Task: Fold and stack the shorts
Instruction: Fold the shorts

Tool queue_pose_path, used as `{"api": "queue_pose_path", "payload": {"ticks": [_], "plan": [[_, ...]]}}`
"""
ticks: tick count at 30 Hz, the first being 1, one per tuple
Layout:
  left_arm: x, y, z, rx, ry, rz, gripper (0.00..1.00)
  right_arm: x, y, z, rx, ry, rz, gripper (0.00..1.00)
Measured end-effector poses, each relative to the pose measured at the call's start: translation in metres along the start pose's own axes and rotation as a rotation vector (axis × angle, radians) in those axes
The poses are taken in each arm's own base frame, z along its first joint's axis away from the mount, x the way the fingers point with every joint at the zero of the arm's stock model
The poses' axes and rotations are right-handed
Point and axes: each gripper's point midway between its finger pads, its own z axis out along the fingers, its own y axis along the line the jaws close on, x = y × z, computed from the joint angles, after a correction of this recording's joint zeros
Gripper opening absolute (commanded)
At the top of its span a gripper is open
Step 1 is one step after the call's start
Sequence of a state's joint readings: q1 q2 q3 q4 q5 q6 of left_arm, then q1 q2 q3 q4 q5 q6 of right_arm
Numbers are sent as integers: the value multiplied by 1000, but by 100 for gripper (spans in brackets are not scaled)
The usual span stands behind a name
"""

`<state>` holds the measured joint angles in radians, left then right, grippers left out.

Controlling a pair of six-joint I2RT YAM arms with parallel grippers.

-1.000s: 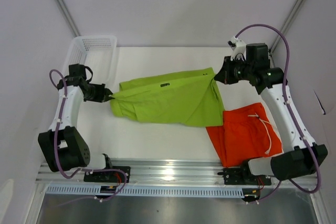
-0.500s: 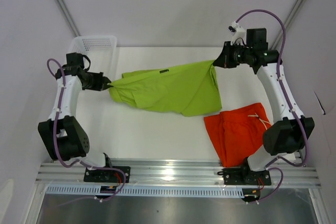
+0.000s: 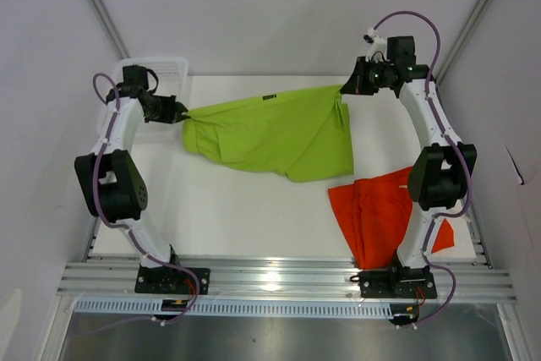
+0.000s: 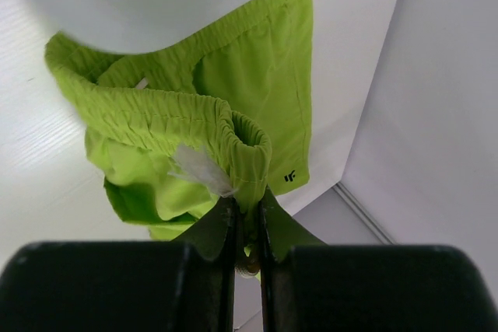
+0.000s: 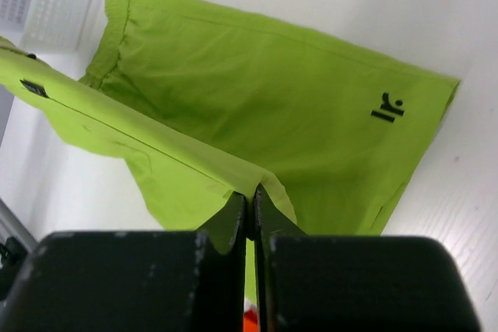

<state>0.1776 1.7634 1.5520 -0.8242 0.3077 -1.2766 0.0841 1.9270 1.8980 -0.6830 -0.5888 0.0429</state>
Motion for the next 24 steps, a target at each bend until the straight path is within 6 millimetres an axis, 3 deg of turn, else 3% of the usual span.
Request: {"api": "queue_pose_path", "payload": {"ticks": [6, 12, 14, 15, 17, 19, 20, 22, 23, 24], "plan": [[8, -44, 37, 58, 14, 38, 0, -18, -45, 21, 51, -47, 59, 0], [15, -83, 70, 153, 36, 48, 0, -14, -81, 28, 95, -72, 145, 0], [16, -93, 81, 186, 41, 48, 4, -17, -88, 32, 109, -91, 157, 0], [16, -98, 86, 205, 43, 46, 11, -19, -95, 37, 122, -106, 165, 0], [17, -110, 101, 260, 56, 49, 12, -20, -109, 45, 149, -127, 182, 0], [20, -120, 119, 305, 69, 59, 28, -19, -128, 56, 187, -148, 208, 0], [22, -128, 128, 337, 75, 69, 57, -19, -141, 61, 222, -166, 226, 0], [23, -143, 146, 387, 80, 87, 89, -16, -167, 65, 292, -193, 263, 0], [22, -154, 153, 416, 84, 94, 99, -16, -182, 64, 328, -211, 286, 0], [20, -166, 160, 447, 86, 102, 99, -15, -196, 63, 364, -226, 312, 0]]}}
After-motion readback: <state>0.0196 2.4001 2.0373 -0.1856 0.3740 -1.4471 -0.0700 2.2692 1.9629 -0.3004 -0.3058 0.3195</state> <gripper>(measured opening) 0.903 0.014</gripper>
